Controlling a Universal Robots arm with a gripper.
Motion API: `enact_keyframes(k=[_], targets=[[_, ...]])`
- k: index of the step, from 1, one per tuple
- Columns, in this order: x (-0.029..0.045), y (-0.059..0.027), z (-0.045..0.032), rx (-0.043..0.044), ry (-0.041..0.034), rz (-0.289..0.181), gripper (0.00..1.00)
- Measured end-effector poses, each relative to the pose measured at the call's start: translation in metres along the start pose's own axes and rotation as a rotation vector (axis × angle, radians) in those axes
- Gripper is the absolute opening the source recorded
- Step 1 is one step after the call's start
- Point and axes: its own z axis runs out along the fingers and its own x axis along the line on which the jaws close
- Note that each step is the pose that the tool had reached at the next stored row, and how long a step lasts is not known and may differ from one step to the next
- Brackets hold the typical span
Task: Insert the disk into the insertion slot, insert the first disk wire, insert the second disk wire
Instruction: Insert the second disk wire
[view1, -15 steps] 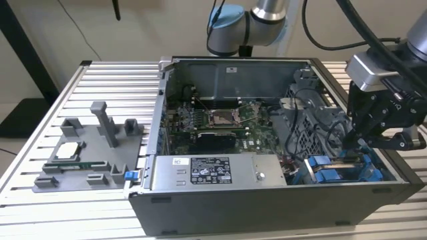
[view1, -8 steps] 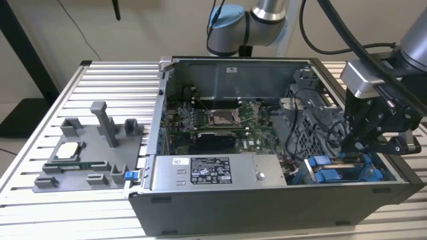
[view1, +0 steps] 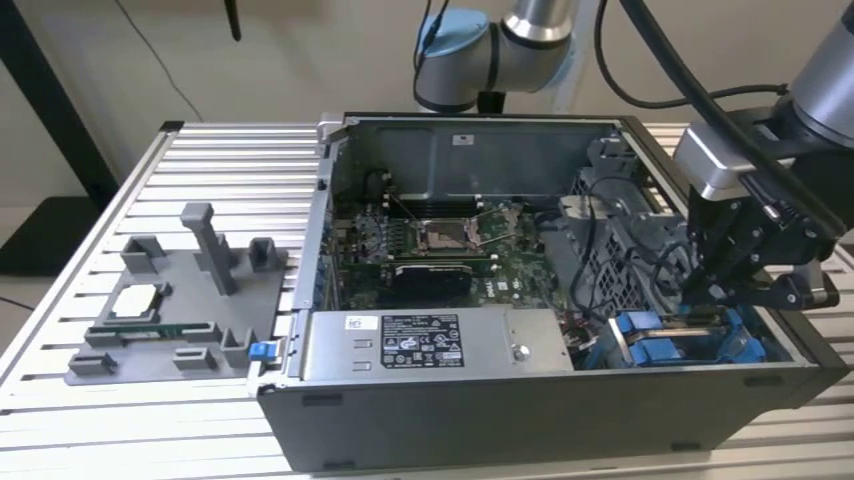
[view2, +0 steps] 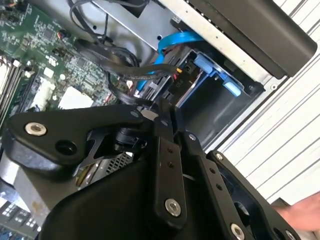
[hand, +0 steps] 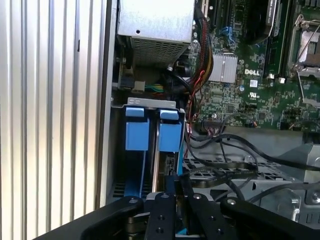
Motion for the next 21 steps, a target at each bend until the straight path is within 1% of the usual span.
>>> enact_keyframes(k=[2,4,5,9,10,12,14,21], targets=[[0.0007,0.0041,-0.0002,0.0160,-0.0063,-0.001,0.00],[0.0008,0.0085,0.0001,0.0322,-0.0061,-0.003,0.00],[0.0010,0.0098,0.0008,0.0423,-0.0058,-0.005,0.00],[0.0012,0.0112,0.0031,0.0817,-0.0033,-0.007,0.00],[0.0013,0.0116,0.0036,0.0878,-0.0028,-0.007,0.00],[0.0014,0.0121,0.0049,0.0956,-0.0019,-0.002,0.00],[0.0015,0.0127,0.0060,0.0995,-0.0011,0.006,0.00],[0.0017,0.0151,0.0062,0.1030,0.0019,0.032,0.00]])
